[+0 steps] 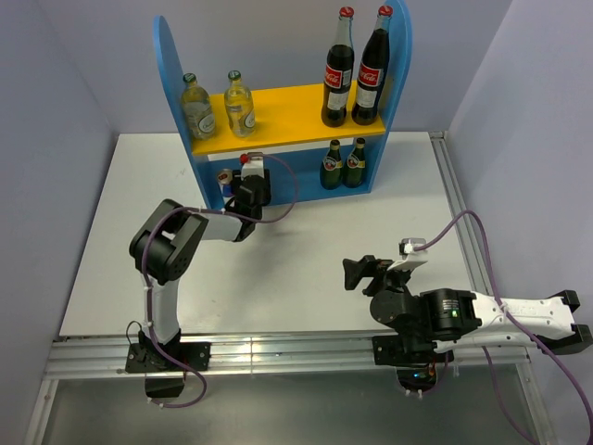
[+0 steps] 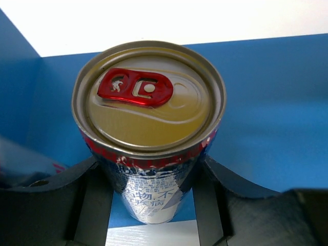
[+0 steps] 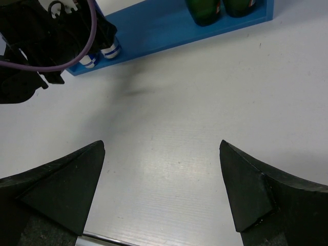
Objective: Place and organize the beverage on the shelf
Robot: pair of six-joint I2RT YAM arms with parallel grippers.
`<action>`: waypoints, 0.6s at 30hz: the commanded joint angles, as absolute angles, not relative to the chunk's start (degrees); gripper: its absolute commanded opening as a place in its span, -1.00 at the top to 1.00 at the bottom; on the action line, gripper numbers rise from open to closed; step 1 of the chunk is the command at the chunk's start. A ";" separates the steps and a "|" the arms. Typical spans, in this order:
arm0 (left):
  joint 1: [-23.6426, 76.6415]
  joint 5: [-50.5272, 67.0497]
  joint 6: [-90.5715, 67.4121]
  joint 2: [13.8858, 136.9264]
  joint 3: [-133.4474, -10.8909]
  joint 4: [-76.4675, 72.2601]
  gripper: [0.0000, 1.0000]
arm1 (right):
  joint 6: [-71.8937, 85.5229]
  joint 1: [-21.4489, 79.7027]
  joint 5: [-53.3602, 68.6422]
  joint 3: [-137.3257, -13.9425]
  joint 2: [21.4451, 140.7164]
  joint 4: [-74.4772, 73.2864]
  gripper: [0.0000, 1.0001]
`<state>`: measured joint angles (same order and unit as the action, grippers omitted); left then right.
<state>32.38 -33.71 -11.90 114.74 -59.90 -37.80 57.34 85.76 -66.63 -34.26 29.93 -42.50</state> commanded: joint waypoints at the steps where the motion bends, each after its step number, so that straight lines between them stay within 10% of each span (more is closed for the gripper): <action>1: 31.29 -30.68 -13.45 113.47 -62.32 -40.52 0.51 | 57.92 86.31 -68.64 -34.19 30.76 -41.31 -1.00; 8: 31.02 -30.15 -13.62 113.64 -62.66 -39.82 -0.62 | 58.10 86.22 -68.73 -34.37 30.94 -41.57 -1.00; 18: 31.29 -30.06 -13.62 112.33 -61.44 -39.11 -0.63 | 58.36 86.31 -68.82 -34.37 30.94 -41.84 -1.00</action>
